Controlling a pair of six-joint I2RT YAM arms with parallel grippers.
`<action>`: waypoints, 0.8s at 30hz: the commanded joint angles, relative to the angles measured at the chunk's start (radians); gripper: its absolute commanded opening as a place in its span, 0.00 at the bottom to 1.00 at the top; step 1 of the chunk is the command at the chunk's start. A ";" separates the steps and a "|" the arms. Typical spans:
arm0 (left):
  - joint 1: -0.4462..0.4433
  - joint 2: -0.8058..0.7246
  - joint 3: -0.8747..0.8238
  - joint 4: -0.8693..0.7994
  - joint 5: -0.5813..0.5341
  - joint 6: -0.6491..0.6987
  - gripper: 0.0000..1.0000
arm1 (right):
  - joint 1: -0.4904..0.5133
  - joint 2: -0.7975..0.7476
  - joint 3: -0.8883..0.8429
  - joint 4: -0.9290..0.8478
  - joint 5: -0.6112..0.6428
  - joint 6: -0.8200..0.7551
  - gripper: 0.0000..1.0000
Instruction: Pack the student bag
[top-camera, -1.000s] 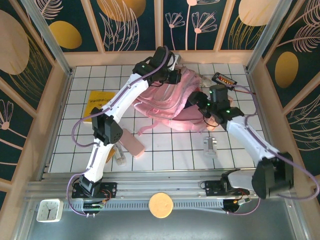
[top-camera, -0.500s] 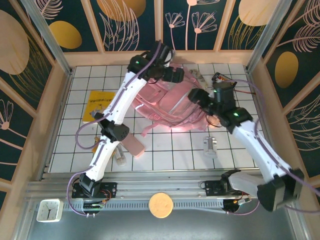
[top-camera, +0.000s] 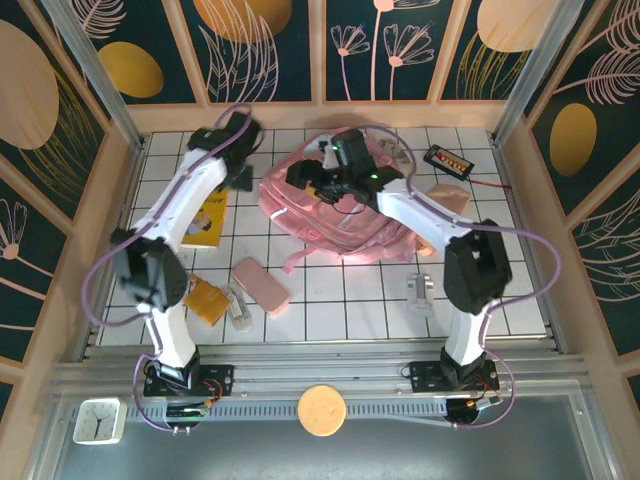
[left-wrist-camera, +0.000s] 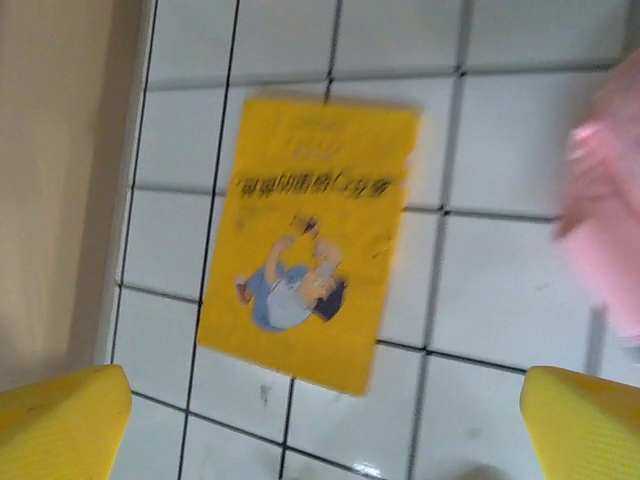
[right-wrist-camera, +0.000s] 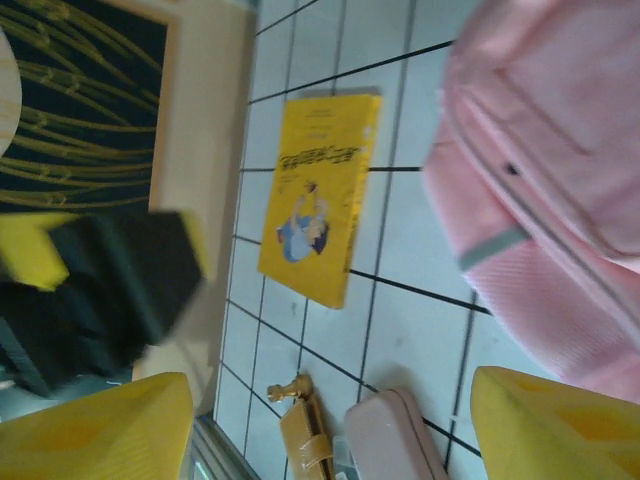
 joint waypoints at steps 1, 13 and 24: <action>0.209 -0.209 -0.300 0.287 0.238 0.002 0.99 | 0.032 0.118 0.115 -0.042 -0.083 -0.022 0.73; 0.603 -0.190 -0.595 0.667 0.834 0.092 0.99 | 0.141 0.564 0.529 -0.061 -0.205 -0.039 0.70; 0.643 0.038 -0.474 0.683 0.826 0.221 0.96 | 0.207 0.764 0.647 0.083 -0.161 0.130 0.63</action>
